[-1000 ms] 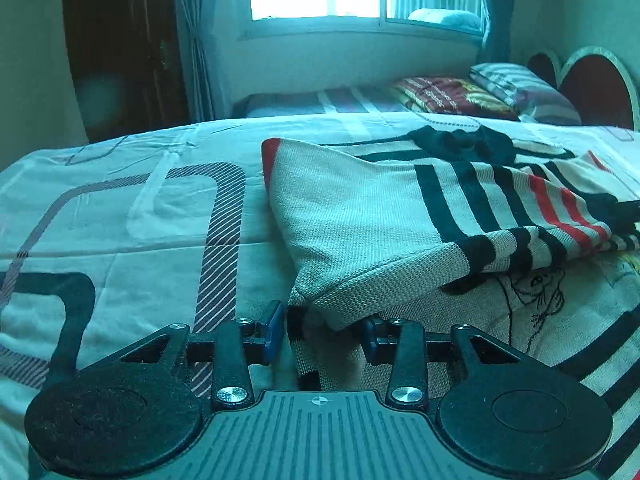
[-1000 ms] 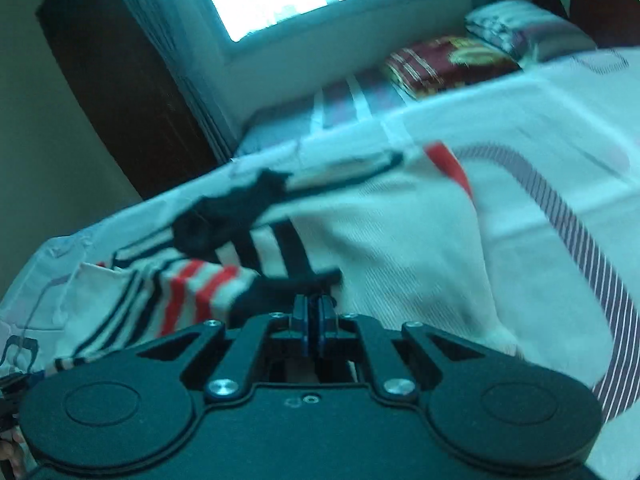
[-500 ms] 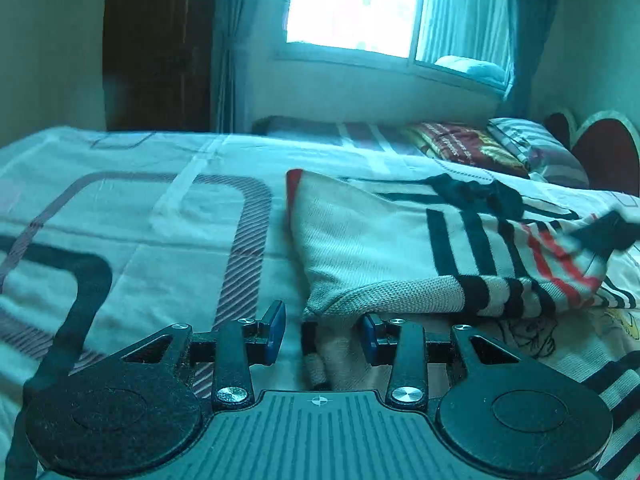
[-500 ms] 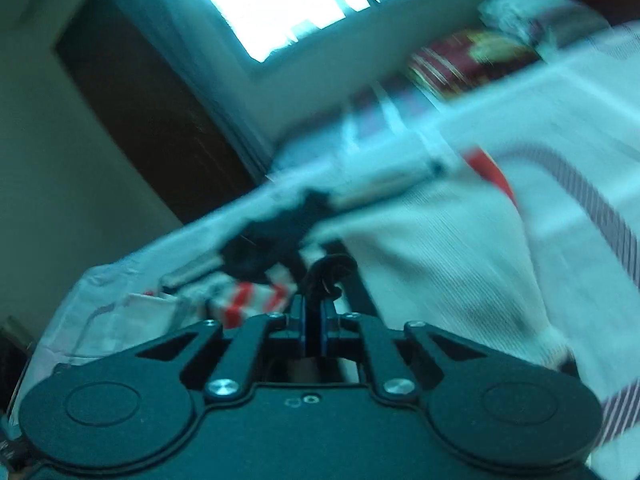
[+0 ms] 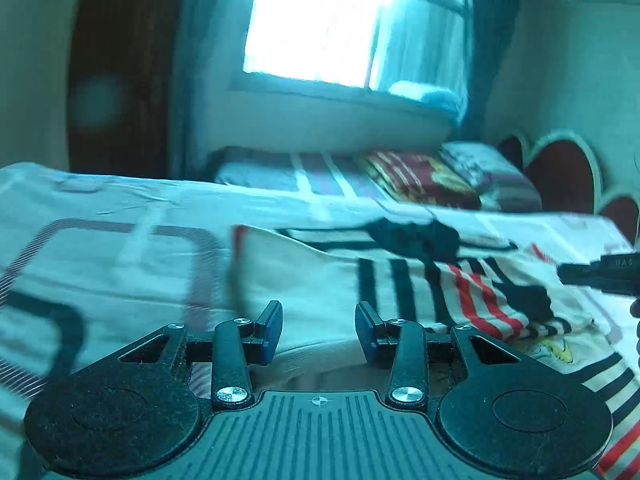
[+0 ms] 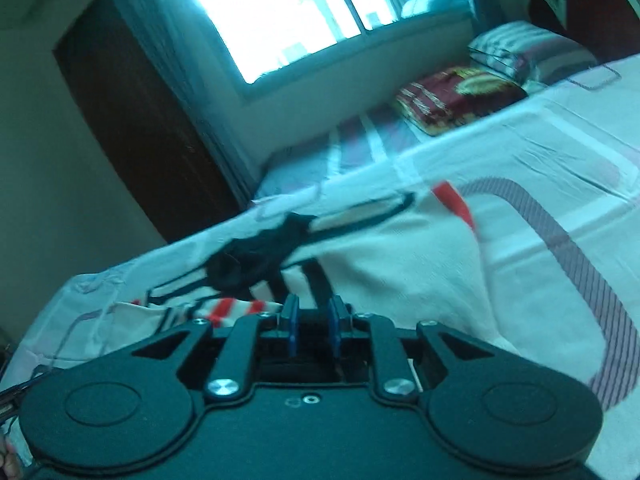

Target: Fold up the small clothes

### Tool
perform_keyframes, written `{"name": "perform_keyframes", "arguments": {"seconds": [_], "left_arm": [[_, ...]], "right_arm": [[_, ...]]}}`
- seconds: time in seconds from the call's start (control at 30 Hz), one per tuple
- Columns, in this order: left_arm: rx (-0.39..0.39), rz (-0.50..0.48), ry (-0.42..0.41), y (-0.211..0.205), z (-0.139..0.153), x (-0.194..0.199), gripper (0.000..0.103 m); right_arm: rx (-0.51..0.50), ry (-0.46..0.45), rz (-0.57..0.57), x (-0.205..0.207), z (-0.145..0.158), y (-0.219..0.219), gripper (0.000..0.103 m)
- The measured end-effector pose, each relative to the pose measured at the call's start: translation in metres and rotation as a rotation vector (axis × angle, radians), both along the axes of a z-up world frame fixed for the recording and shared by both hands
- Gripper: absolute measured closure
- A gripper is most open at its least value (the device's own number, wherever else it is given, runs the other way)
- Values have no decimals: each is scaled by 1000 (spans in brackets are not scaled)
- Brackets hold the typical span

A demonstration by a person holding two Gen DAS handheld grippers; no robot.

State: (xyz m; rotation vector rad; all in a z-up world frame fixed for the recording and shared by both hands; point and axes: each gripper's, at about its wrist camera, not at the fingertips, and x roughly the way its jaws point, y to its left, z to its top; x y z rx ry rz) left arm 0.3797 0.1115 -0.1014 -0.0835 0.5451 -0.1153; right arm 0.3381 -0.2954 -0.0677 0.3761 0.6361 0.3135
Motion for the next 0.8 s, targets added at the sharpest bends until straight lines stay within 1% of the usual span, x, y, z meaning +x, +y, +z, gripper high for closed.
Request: {"name": "perform_keyframes", "arguments": {"seconds": [0.07,0.1,0.13,0.17,0.2,0.23,0.3,0.33,0.43,0.47,0.5,0.6,0.67,0.7,0.77,0.8], "left_arm": [[15,-10,66,-10,-20,18,63],[43,-12,126,-14,-33,24,63],[75,-31,104,-17,-41,20,63],[109,-47,94,-21,-42,16,63],[138,-61,99,-23,-39,14,63],[150,-70,101,-23,-34,14,63],[121,-48,60,-14,-21,20,63],[108,-36,47,-9,-16,29,63],[79,-14,24,2,-4,68,63],[76,-9,22,4,-3,81,63],[74,-8,26,5,-3,94,63],[73,-17,49,3,-11,124,63],[86,10,75,3,-20,141,63],[90,25,87,4,-26,148,63],[91,41,118,8,-38,158,63],[80,47,113,11,-42,160,58]], "right_arm": [[-78,15,70,5,-10,19,85],[-132,37,92,8,-18,27,88],[-194,89,101,13,-28,32,88],[-203,62,111,8,-32,33,89],[-206,68,119,8,-30,32,89],[-204,60,117,6,-26,30,87],[-179,-4,90,3,-17,21,74],[-165,-22,73,4,-14,16,73],[-132,-17,42,18,-14,7,75],[-128,-12,43,23,-15,6,80],[-134,-11,37,26,-16,6,83],[-133,-18,24,34,-21,6,83],[-120,-22,-16,40,-24,2,81],[-108,-16,-29,44,-27,-2,78],[-102,7,-42,52,-33,-6,77],[-116,18,-45,55,-36,-6,80]]}}
